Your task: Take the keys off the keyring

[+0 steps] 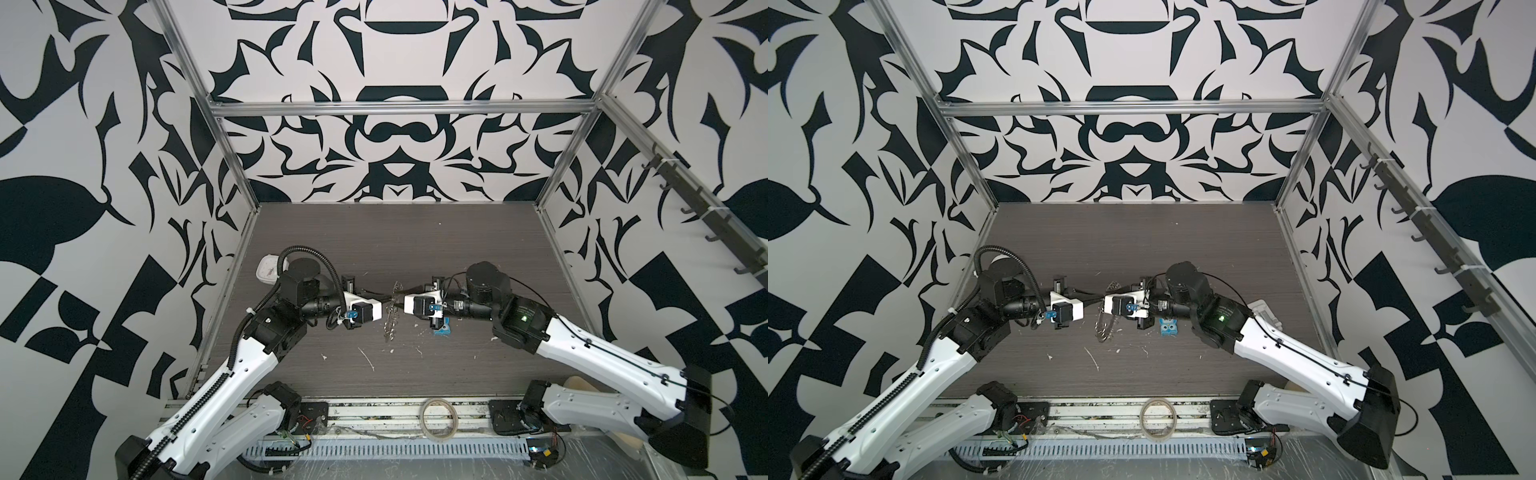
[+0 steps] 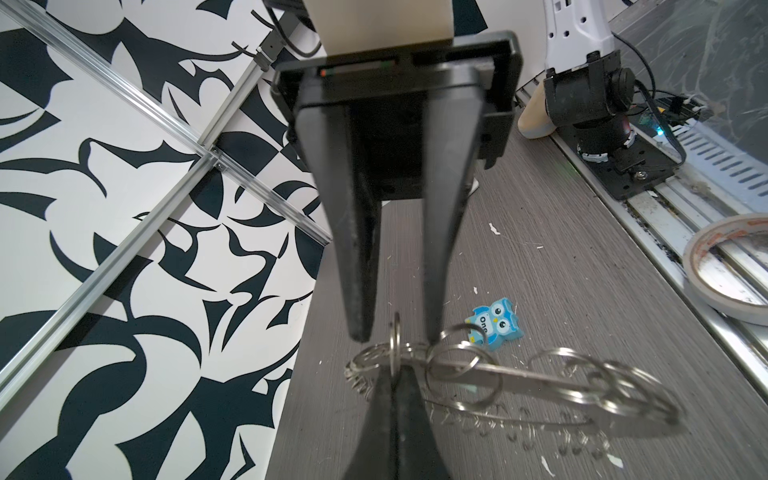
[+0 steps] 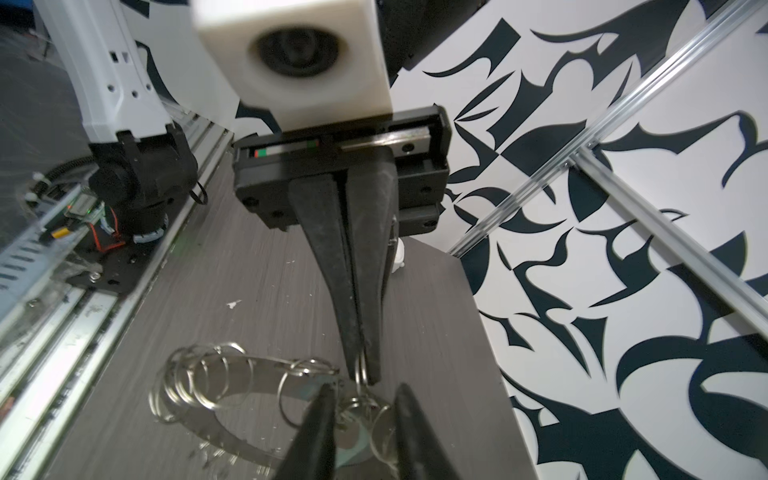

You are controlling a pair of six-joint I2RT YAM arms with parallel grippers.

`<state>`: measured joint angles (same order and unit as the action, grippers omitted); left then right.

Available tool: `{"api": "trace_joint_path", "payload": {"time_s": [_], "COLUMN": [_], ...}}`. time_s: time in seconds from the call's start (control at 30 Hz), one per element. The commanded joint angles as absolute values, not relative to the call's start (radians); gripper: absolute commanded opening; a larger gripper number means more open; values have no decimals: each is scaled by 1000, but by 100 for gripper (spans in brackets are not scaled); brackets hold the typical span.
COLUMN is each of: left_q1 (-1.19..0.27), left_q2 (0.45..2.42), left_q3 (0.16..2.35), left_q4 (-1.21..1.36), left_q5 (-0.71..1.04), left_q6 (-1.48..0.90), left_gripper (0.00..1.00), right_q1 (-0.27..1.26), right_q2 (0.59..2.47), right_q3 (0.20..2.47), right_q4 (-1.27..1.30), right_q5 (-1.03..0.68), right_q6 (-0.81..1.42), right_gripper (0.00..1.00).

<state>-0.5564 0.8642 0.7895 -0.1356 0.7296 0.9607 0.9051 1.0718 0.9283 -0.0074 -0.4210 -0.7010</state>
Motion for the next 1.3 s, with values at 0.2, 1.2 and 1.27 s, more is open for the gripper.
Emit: {"api": "trace_joint_path", "payload": {"time_s": [0.2, 1.2, 1.27], "left_q1": [-523, -515, -516], "left_q2": [849, 861, 859], "left_q3": [776, 786, 784], "left_q4": [-66, -70, -69], "left_q5": [772, 796, 798], "left_q6": [939, 930, 930], "left_gripper": [0, 0, 0], "right_q1": [899, 753, 754], "right_q2": [965, 1107, 1120], "right_q3": [885, 815, 820], "right_q4": [62, 305, 325], "right_q5": [-329, -683, -703], "right_q6": [-601, -129, -98], "right_gripper": [35, 51, 57]}}
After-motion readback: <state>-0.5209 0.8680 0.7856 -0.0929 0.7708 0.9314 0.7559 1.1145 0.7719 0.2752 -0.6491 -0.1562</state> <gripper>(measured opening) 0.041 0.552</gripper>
